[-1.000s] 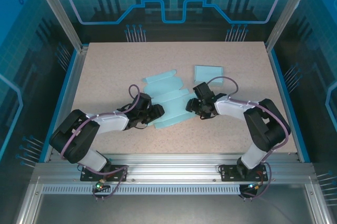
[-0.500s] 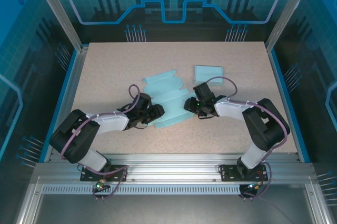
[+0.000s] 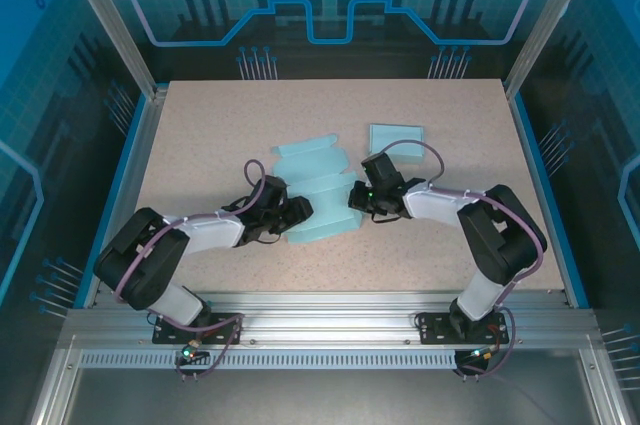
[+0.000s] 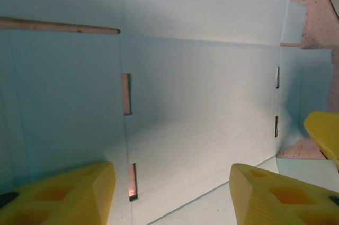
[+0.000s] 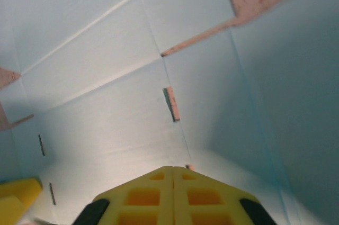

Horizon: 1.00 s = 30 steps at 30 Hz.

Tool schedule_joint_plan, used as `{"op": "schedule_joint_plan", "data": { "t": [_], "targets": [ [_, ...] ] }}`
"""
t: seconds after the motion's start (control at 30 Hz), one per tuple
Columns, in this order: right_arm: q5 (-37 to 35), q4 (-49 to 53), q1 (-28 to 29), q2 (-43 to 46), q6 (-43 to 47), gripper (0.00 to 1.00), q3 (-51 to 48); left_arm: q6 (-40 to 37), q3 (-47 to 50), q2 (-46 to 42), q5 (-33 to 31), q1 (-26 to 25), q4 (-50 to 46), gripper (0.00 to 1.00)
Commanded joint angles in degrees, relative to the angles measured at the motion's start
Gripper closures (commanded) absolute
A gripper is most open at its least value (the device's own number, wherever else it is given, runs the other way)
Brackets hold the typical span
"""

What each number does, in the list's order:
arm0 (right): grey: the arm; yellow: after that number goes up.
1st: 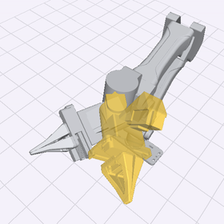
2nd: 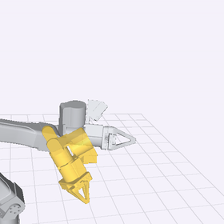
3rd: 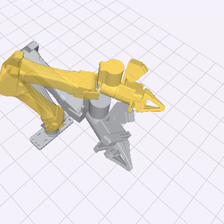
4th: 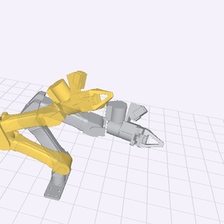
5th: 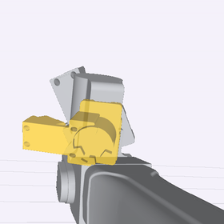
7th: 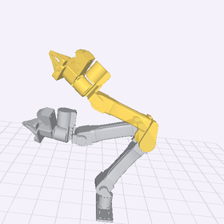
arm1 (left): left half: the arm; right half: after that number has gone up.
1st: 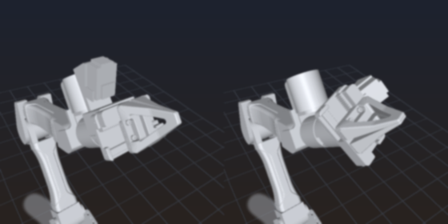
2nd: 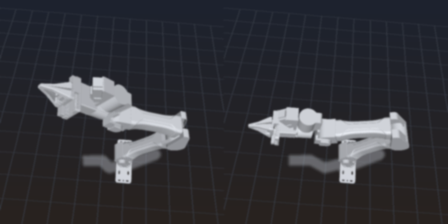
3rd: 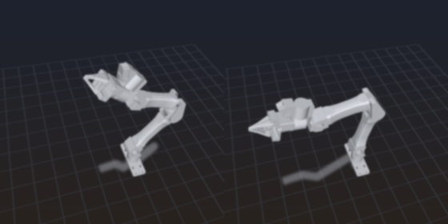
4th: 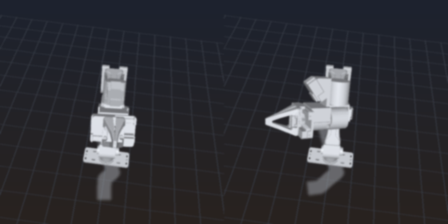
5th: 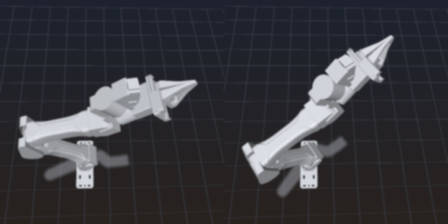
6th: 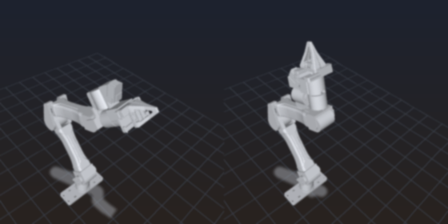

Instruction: Fold the paper box

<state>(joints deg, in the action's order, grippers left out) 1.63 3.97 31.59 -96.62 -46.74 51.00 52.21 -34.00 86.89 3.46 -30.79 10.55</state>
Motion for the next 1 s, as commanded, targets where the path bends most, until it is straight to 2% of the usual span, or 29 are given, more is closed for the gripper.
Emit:
{"op": "schedule_joint_plan", "data": {
  "t": [0.0,0.23,0.4,0.47,0.57,0.7,0.8,0.9,0.97],
  "targets": [
    [-3.5,7.2,0.5,2.7,6.3,1.00,4.4,-2.7,-2.5,-4.2,-0.7,1.2,-1.1,0.34],
    [-8.2,18.4,0.4,7.2,22.5,1.00,13.5,-12.2,-7.1,-13.0,-1.2,5.8,-3.6,0.12],
    [-7.1,24.7,0.5,9.2,34.1,1.00,20.5,-25.4,-12.3,-17.5,0.2,9.6,-5.8,0.01],
    [-6.5,27.0,0.5,9.0,37.6,1.00,22.8,-33.1,-15.0,-18.5,0.6,10.4,-6.8,0.01],
    [-5.2,30.3,0.5,8.4,42.1,1.00,26.2,-46.0,-19.5,-19.0,4.4,11.8,-8.1,0.01],
    [-3.2,32.8,0.5,8.2,46.7,1.00,30.0,-60.1,-26.1,-16.3,15.2,15.3,-10.6,0.01],
    [-3.8,33.4,0.3,8.2,47.4,1.00,31.5,-71.2,-32.4,-11.9,21.4,16.0,-16.5,0.01],
    [-3.2,35.3,-1.2,7.4,43.6,1.00,32.6,-72.1,-42.2,-4.6,21.4,16.9,-27.5,0.06],
    [-2.0,36.0,-2.5,6.9,39.2,1.00,31.8,-67.9,-48.9,0.7,20.2,18.2,-34.9,0.10]
  ]
}}
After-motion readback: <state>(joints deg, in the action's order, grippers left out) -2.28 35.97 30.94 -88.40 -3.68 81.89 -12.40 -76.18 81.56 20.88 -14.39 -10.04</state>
